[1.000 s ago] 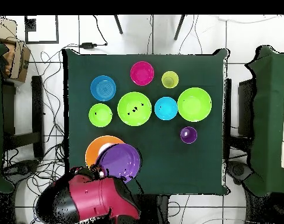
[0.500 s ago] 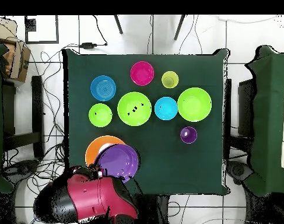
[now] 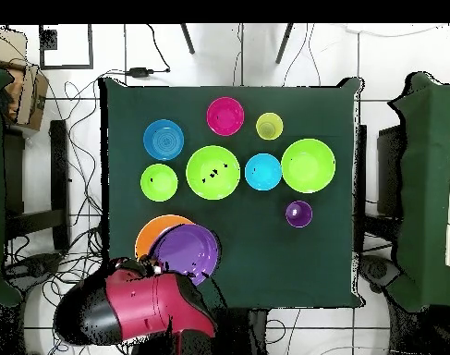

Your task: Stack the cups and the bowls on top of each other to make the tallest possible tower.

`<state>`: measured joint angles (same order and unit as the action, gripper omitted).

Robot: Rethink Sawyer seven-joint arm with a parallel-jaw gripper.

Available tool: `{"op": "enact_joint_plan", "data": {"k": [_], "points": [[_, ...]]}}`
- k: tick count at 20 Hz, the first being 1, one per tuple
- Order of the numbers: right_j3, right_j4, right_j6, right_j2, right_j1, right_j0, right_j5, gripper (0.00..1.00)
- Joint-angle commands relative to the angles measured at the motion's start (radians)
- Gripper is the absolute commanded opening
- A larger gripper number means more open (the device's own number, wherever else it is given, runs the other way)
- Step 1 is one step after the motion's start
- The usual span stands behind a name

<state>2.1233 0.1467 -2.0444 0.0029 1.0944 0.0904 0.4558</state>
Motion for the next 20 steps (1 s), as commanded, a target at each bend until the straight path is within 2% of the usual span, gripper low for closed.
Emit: {"op": "enact_joint_plan", "data": {"k": [1,15,16,20], "points": [[-0.040,-0.029,-0.165,0.003,-0.056,0.028,0.054,0.00],[-0.041,-0.027,-0.167,-0.021,-0.061,0.059,0.015,0.00],[-0.037,-0.029,-0.173,-0.023,-0.060,0.060,-0.005,1.00],[-0.038,-0.025,-0.178,-0.031,-0.060,0.064,-0.015,1.00]]}}
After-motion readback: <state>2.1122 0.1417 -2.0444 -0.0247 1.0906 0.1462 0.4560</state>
